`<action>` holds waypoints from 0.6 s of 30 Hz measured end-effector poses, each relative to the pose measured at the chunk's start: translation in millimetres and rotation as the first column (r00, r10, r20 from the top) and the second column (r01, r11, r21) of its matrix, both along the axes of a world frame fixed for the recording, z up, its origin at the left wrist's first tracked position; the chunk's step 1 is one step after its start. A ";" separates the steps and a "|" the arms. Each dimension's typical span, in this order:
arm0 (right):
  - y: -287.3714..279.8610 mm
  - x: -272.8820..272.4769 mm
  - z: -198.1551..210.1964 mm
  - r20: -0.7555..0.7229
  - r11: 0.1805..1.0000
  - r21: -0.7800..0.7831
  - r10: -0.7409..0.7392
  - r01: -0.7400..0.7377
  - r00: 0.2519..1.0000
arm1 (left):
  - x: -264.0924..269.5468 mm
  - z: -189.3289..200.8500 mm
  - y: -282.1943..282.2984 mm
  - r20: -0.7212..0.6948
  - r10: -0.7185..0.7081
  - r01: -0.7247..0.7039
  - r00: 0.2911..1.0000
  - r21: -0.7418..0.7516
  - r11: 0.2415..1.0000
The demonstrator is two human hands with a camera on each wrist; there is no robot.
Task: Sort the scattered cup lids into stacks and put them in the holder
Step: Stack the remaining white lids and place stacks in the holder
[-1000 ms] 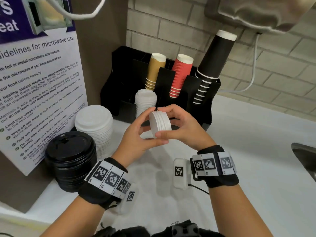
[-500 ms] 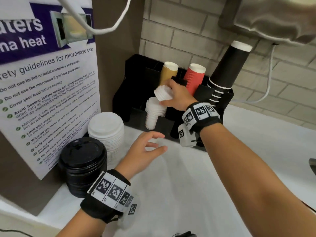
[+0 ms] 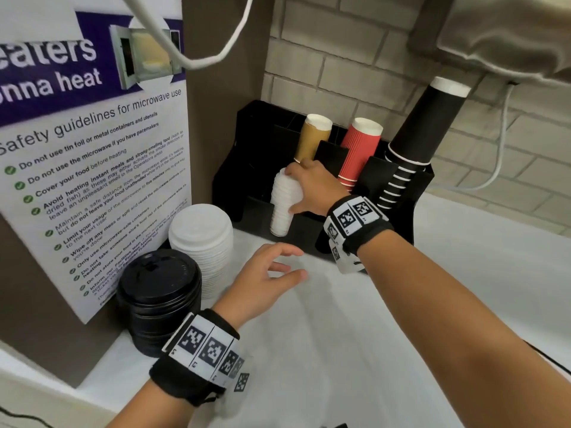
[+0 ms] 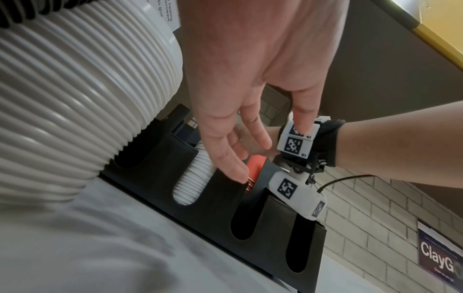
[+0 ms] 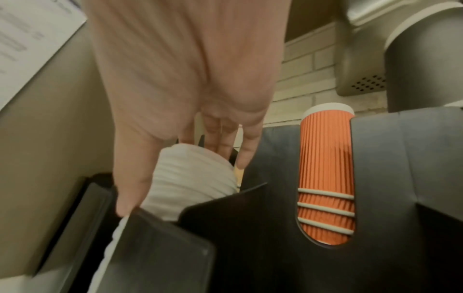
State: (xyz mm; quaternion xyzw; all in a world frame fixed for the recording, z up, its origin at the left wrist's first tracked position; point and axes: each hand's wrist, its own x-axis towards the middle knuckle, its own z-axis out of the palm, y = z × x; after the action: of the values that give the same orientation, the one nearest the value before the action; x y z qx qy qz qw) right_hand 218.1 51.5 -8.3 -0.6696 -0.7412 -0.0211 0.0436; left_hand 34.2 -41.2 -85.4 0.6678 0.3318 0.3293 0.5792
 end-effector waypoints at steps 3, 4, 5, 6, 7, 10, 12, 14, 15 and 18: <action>-4.7 -8.1 -1.6 0.148 0.998 0.054 0.011 -0.020 0.989 | 2.4 0.5 -0.6 -0.007 -0.011 0.011 1.000 -0.004 1.000; -5.4 -10.9 -1.8 0.178 0.998 0.057 0.010 -0.021 0.984 | 2.9 0.5 -0.9 -0.012 -0.016 0.016 1.000 -0.004 1.000; -6.0 -13.3 -2.5 0.200 0.998 0.055 0.010 -0.021 0.980 | 3.3 0.4 -1.0 -0.017 -0.019 0.019 1.000 -0.003 1.000; -6.5 -15.2 -3.5 0.215 0.999 0.050 0.011 -0.022 0.977 | 3.5 0.1 -1.1 -0.022 -0.022 0.022 1.000 0.000 1.000; -7.3 -16.6 -4.7 0.224 0.999 0.041 0.011 -0.020 0.975 | 3.8 -0.4 -1.1 -0.023 -0.023 0.023 0.999 0.003 1.000; -8.8 -18.7 -7.0 0.224 1.000 0.021 -0.007 0.003 0.975 | 4.5 -1.1 -1.3 -0.023 -0.023 0.024 0.999 0.009 1.000; -10.5 -21.2 -9.2 0.205 1.000 0.021 -0.020 0.016 0.979 | 4.8 -0.7 -1.4 -0.028 -0.025 0.025 0.999 0.014 1.000; -13.1 -25.3 -14.8 0.211 1.000 0.024 -0.003 -0.002 0.977 | 4.1 1.1 -1.6 -0.030 -0.025 0.025 0.999 0.020 0.999; -14.2 -27.1 -18.1 0.221 1.000 0.021 0.008 -0.013 0.975 | 3.6 3.5 -1.9 -0.028 -0.025 0.026 0.999 0.024 0.999; -14.5 -22.9 -20.8 0.171 1.000 -0.004 0.018 -0.017 0.985 | 2.7 19.2 -4.8 -0.027 -0.063 0.064 0.998 0.059 0.996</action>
State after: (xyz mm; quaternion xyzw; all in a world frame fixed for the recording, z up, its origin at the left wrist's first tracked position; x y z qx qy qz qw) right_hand 195.2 37.0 -29.1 -0.6588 -0.7480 -0.0771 -0.0210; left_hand 36.9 -45.9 -66.2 0.6992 0.3074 0.3122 0.5649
